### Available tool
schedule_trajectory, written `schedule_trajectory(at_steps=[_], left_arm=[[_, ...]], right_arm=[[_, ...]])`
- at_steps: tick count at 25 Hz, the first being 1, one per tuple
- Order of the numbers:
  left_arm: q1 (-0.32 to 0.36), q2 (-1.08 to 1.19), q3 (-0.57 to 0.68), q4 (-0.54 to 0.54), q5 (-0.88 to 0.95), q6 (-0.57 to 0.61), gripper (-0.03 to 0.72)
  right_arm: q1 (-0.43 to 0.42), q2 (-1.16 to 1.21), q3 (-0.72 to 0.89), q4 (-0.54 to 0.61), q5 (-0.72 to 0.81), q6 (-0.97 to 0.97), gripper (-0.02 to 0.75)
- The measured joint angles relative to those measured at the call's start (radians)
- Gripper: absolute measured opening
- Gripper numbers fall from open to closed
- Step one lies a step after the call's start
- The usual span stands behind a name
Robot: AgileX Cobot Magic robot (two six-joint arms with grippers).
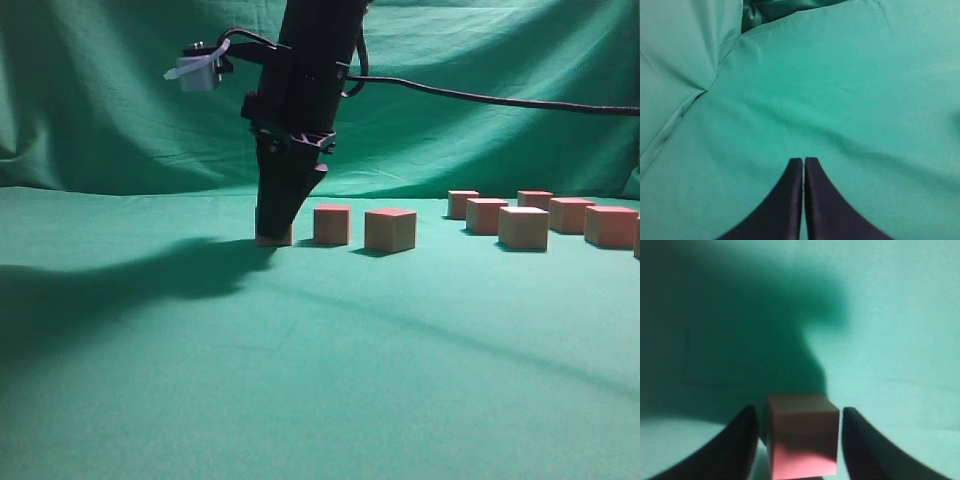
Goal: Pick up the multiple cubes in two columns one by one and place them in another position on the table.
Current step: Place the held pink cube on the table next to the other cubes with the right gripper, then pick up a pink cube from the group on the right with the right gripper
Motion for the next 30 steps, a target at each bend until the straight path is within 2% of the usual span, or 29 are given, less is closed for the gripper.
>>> schedule_trajectory(at_steps=[5, 9, 10, 15, 19, 21, 24, 27, 30], left_arm=[[0.0, 0.0, 0.0, 0.0, 0.0, 0.0, 0.0], [0.0, 0.0, 0.0, 0.0, 0.0, 0.0, 0.0], [0.0, 0.0, 0.0, 0.0, 0.0, 0.0, 0.0], [0.0, 0.0, 0.0, 0.0, 0.0, 0.0, 0.0], [0.0, 0.0, 0.0, 0.0, 0.0, 0.0, 0.0], [0.0, 0.0, 0.0, 0.0, 0.0, 0.0, 0.0], [0.0, 0.0, 0.0, 0.0, 0.0, 0.0, 0.0], [0.0, 0.0, 0.0, 0.0, 0.0, 0.0, 0.0], [0.0, 0.0, 0.0, 0.0, 0.0, 0.0, 0.0]], right_arm=[[0.0, 0.001, 0.0, 0.0, -0.023, 0.001, 0.528], [0.0, -0.029, 0.0, 0.0, -0.025, 0.025, 0.511], [0.0, -0.042, 0.0, 0.0, -0.023, 0.037, 0.552], [0.0, -0.151, 0.0, 0.024, 0.019, 0.132, 0.537], [0.0, -0.287, 0.0, 0.071, 0.126, 0.289, 0.537], [0.0, -0.359, 0.0, 0.085, 0.205, 0.427, 0.537], [0.0, -0.44, 0.0, 0.086, 0.243, 0.644, 0.537], [0.0, -0.522, 0.0, 0.025, 0.255, 0.827, 0.537], [0.0, -0.625, 0.02, -0.097, 0.258, 0.958, 0.537]])
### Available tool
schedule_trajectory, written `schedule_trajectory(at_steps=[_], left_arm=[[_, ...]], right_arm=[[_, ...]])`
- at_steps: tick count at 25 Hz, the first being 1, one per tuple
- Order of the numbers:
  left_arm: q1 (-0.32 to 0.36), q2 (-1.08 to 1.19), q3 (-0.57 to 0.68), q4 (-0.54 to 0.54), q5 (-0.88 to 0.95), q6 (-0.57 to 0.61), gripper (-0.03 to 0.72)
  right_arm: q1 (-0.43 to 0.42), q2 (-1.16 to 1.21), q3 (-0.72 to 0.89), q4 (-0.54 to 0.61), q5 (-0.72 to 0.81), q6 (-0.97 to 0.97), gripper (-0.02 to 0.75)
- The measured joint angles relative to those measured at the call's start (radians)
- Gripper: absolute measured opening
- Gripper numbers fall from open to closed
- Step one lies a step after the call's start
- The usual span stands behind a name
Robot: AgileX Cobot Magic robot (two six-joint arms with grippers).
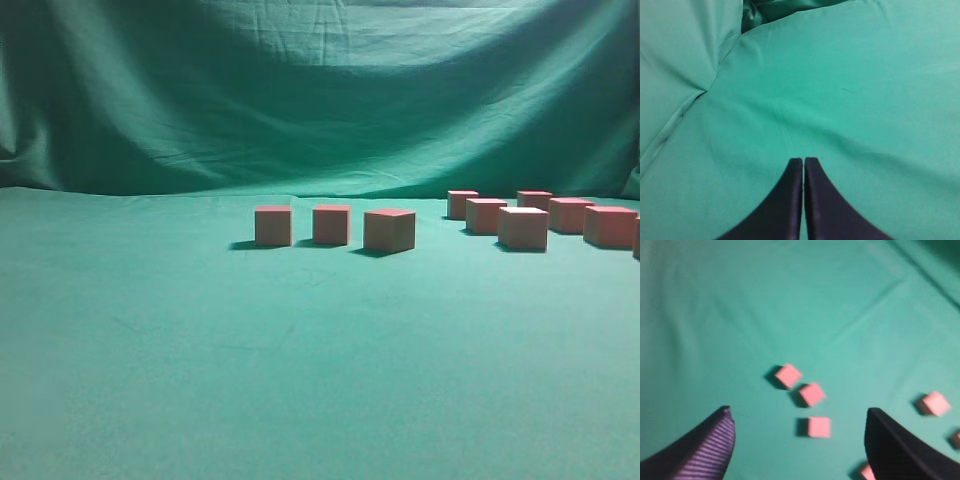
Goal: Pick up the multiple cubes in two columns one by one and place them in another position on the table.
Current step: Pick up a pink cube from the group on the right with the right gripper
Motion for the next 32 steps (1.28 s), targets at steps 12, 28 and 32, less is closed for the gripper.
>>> schedule_trajectory(at_steps=[12, 28, 32], left_arm=[[0.0, 0.0, 0.0, 0.0, 0.0, 0.0, 0.0], [0.0, 0.0, 0.0, 0.0, 0.0, 0.0, 0.0], [0.0, 0.0, 0.0, 0.0, 0.0, 0.0, 0.0]], right_arm=[[-0.282, -0.387, 0.585, -0.193, 0.002, 0.24, 0.537], [-0.487, -0.104, 0.976, -0.138, -0.436, 0.356, 0.486], [-0.487, -0.027, 0.975, -0.138, -0.551, 0.346, 0.486]])
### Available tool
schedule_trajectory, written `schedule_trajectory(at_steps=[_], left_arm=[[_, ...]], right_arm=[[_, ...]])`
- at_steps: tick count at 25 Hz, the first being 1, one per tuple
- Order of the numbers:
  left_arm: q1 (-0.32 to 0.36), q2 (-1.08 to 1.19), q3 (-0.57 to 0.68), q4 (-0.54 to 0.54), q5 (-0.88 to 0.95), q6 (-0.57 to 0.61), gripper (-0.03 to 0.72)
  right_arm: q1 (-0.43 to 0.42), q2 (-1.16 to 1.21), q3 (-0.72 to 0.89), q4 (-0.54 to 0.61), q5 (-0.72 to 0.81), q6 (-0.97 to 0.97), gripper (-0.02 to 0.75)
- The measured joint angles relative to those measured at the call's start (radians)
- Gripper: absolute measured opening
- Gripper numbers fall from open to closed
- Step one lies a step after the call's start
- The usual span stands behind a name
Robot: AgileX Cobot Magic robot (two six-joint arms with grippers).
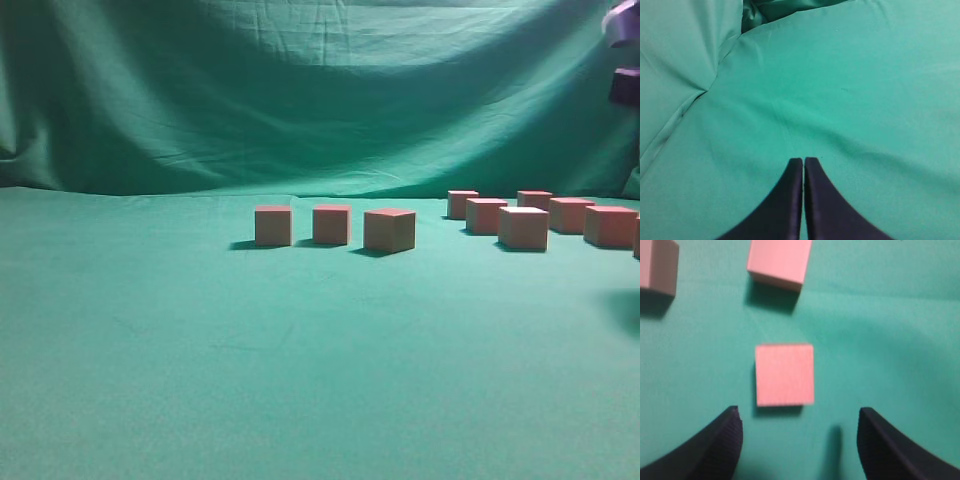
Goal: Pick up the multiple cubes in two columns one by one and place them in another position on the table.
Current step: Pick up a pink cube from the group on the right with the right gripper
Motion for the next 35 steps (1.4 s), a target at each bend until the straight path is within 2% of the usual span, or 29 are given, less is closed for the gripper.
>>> schedule_trajectory(at_steps=[12, 13, 15, 16, 19, 20, 22, 23, 25, 31, 35], left_arm=[[0.0, 0.0, 0.0, 0.0, 0.0, 0.0, 0.0], [0.0, 0.0, 0.0, 0.0, 0.0, 0.0, 0.0], [0.0, 0.0, 0.0, 0.0, 0.0, 0.0, 0.0], [0.0, 0.0, 0.0, 0.0, 0.0, 0.0, 0.0], [0.0, 0.0, 0.0, 0.0, 0.0, 0.0, 0.0], [0.0, 0.0, 0.0, 0.0, 0.0, 0.0, 0.0], [0.0, 0.0, 0.0, 0.0, 0.0, 0.0, 0.0], [0.0, 0.0, 0.0, 0.0, 0.0, 0.0, 0.0], [0.0, 0.0, 0.0, 0.0, 0.0, 0.0, 0.0], [0.0, 0.0, 0.0, 0.0, 0.0, 0.0, 0.0], [0.0, 0.0, 0.0, 0.0, 0.0, 0.0, 0.0]], right_arm=[[0.0, 0.056, 0.0, 0.0, -0.161, -0.018, 0.486], [0.0, 0.061, 0.0, 0.0, -0.162, -0.019, 0.445], [0.0, 0.073, 0.0, 0.0, -0.164, -0.022, 0.433], [0.0, 0.079, 0.0, 0.0, -0.166, -0.022, 0.39], [0.0, 0.096, 0.0, 0.0, -0.171, -0.024, 0.379], [0.0, 0.101, 0.0, 0.0, -0.174, -0.025, 0.335], [0.0, 0.11, 0.0, 0.0, -0.176, -0.025, 0.333], [0.0, 0.113, 0.0, 0.0, -0.176, -0.026, 0.274], [0.0, 0.113, 0.0, 0.0, -0.176, -0.026, 0.272], [0.0, 0.066, -0.105, 0.065, -0.025, -0.049, 0.272], [0.037, 0.004, -0.236, 0.216, 0.164, -0.145, 0.272]])
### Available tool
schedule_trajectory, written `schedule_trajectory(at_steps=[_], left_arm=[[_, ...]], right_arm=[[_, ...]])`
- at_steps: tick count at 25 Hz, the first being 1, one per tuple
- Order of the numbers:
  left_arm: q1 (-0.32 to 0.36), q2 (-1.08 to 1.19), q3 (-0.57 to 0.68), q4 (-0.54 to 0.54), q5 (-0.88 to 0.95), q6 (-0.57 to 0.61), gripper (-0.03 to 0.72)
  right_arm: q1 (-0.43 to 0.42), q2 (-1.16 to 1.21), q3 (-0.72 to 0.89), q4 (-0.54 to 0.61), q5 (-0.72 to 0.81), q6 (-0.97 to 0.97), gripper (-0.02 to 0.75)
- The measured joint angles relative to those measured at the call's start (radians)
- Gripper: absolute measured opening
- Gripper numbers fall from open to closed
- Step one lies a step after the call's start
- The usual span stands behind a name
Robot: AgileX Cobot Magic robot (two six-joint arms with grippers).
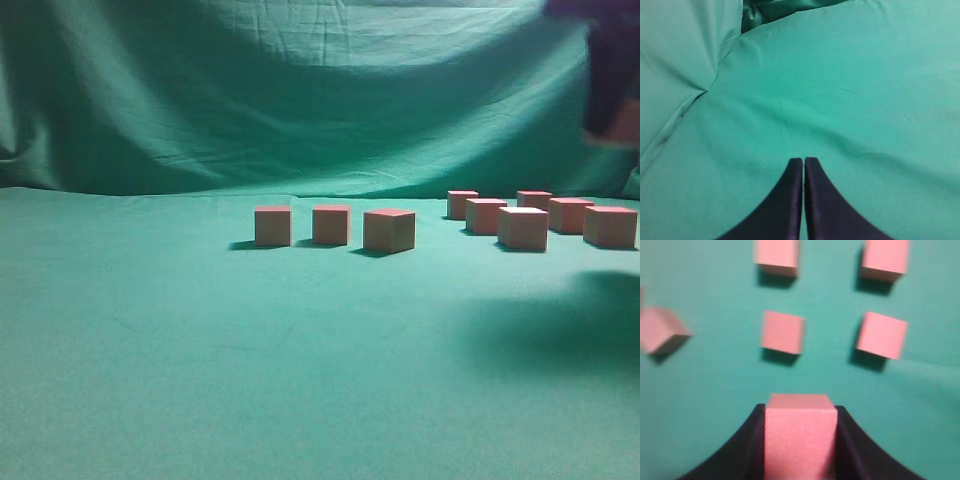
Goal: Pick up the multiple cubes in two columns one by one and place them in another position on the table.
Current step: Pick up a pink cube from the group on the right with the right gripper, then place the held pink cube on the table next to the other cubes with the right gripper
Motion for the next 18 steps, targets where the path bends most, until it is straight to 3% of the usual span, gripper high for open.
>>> schedule_trajectory(at_steps=[4, 12, 18], left_arm=[[0.0, 0.0, 0.0, 0.0, 0.0, 0.0, 0.0], [0.0, 0.0, 0.0, 0.0, 0.0, 0.0, 0.0], [0.0, 0.0, 0.0, 0.0, 0.0, 0.0, 0.0]], right_arm=[[0.148, -0.011, -0.137, 0.119, 0.163, -0.049, 0.272], [0.517, 0.096, -0.297, 0.123, 0.176, 0.066, 0.272], [0.622, 0.309, -0.483, 0.033, 0.236, 0.29, 0.272]])
